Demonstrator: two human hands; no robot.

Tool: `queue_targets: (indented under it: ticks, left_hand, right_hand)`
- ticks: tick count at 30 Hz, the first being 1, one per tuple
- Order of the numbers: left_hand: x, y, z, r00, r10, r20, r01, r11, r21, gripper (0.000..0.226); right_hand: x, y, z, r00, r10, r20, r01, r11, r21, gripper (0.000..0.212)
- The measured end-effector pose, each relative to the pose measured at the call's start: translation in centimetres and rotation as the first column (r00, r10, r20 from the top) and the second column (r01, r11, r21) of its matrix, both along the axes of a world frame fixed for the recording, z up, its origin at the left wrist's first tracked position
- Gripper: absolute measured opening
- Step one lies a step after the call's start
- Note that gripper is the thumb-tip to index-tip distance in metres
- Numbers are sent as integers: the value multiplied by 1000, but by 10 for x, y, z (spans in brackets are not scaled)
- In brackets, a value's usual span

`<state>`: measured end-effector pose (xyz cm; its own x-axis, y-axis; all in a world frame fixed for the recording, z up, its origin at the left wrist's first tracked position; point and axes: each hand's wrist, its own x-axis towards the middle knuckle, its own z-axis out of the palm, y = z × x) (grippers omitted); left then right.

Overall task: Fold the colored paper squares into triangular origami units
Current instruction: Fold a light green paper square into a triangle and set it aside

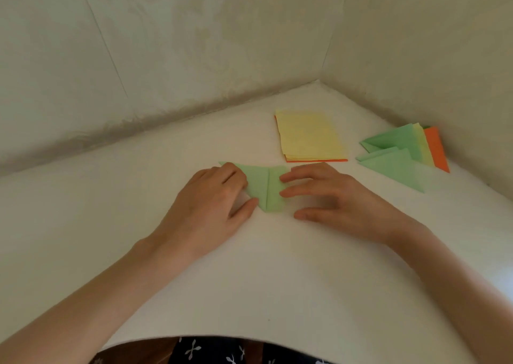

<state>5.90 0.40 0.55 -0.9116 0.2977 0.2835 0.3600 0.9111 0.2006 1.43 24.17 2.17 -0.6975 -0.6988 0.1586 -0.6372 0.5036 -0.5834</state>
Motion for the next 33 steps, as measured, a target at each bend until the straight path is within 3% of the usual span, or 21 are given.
queue_targets:
  ticks: [4,7,11,14,18,24,33]
  left_hand:
    - [1,4,-3,999,38,3,-38,996,83,42]
    - [-2,2,-2,998,-51,-28,55,984,168,33]
    - [-6,-9,-4,939,-316,-135,330,939,96,27]
    - [-6,-15,-3,919,-381,-102,391,914,107,34]
    - [-3,-18,-1,914,-405,-32,406,910,80,38]
    - [1,-19,3,909,-417,7,415,907,65,39]
    - [4,-17,5,915,-401,36,396,912,108,43]
  right_hand:
    - [-1,-10,-10,976,61,-211,-66,998,-21,25]
    - [-4,-16,-12,962,60,-266,-73,997,-38,25]
    - [-2,-18,-11,992,11,-125,-18,998,-58,21]
    - [-2,-23,-7,991,-94,94,101,993,-63,5]
    - [-6,-33,0,944,-198,265,216,975,-41,17]
    - [-2,-49,-3,918,-318,237,330,944,-11,21]
    - [2,-49,-7,940,-312,141,315,949,4,16]
